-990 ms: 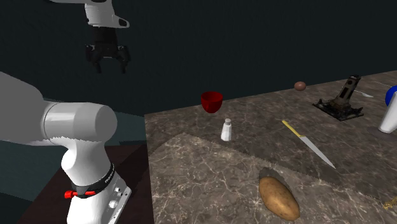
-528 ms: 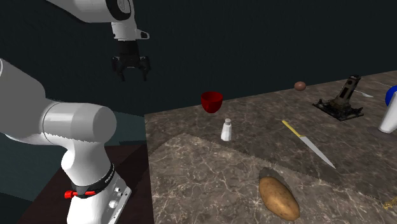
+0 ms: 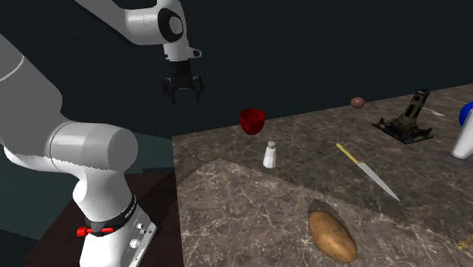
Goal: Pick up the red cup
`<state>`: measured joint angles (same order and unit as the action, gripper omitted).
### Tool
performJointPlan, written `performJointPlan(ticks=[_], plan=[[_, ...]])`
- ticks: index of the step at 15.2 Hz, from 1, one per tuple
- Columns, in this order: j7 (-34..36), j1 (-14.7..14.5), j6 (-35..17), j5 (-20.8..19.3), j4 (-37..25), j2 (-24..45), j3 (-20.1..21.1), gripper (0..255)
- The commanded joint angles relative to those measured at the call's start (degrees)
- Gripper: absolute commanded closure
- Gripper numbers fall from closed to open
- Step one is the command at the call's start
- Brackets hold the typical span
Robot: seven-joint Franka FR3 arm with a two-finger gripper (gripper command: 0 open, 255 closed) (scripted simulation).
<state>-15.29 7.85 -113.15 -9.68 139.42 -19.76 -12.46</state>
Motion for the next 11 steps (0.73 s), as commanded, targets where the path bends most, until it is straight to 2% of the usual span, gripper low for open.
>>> performJointPlan(ticks=[1, 6, 11], plan=[[-1.6, 0.8, -3.2, -0.8, -0.9, 3.2, -1.5, 0], [-5.5, 2.3, -9.8, -0.9, -5.4, 12.5, -4.6, 0], [-9.9, 4.1, -15.2, 0.9, -11.6, 22.3, -6.9, 0]])
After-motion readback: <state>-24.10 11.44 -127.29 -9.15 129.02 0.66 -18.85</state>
